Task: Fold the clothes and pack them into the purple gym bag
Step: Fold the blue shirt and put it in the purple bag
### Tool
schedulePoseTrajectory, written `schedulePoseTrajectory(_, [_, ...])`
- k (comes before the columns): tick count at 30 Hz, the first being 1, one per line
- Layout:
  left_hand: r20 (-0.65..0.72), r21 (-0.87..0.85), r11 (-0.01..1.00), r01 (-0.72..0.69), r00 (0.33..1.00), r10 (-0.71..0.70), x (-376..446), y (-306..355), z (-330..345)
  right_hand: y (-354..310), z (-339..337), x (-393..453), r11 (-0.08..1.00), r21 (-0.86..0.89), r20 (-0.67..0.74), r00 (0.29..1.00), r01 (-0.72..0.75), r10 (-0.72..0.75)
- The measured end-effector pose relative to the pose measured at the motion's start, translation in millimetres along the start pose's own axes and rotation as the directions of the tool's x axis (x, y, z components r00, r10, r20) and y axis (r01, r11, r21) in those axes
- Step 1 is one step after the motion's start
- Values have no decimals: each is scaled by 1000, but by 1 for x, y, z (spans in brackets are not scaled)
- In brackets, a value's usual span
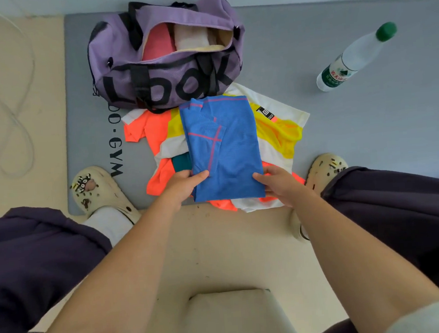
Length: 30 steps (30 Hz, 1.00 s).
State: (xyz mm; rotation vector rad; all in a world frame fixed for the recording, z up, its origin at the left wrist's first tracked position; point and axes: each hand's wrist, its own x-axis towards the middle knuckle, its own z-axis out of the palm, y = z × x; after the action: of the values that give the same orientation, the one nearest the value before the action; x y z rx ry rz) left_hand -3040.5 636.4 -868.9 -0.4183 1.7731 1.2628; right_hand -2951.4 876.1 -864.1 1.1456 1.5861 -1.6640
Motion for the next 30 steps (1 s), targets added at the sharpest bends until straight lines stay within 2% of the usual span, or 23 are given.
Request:
schedulePoseTrajectory(2, [-10, -16, 999, 32, 999, -32, -7, -8, 5, 9, 4, -7, 999, -34, -34, 999, -36, 35])
schedulePoseTrajectory(4, [-14, -79, 995, 68, 997, -70, -12, -16, 7, 17, 5, -15, 996, 20, 0, 996, -84, 84])
schedulePoseTrajectory(9, [109, -100, 983, 154, 984, -143, -30, -22, 2, 20, -10, -34, 979, 20, 117, 973, -202, 199])
schedulePoseTrajectory(11, [92, -82, 991, 104, 991, -96, -33, -15, -2, 12, -16, -36, 987, 51, 118, 982, -155, 149])
schedulePoseTrajectory(14, [17, -229, 973, -11, 1000, 15, -35, 5, -5, -8, -20, -35, 986, 159, 92, 995, -42, 27])
schedulePoseTrajectory(16, [12, -268, 960, -76, 997, 82, -32, 18, -5, -22, -20, -33, 978, 209, 66, 998, 0, -15])
schedulePoseTrajectory(20, [102, -289, 956, -51, 991, 84, -25, 39, -6, -43, -17, -23, 936, 350, 107, 991, 39, -81])
schedulePoseTrajectory(24, [203, -403, 912, -72, 965, 166, -7, 51, -15, -60, -18, -10, 895, 437, 122, 980, 87, -155])
schedulePoseTrajectory(27, [187, -206, 973, -102, 972, 142, 8, 64, -22, -73, -17, 3, 947, 298, 25, 991, 118, -132])
schedulePoseTrajectory(30, [-24, -5, 995, -97, 995, 97, 22, 84, -22, -89, -14, 17, 966, 191, -89, 983, 175, -161])
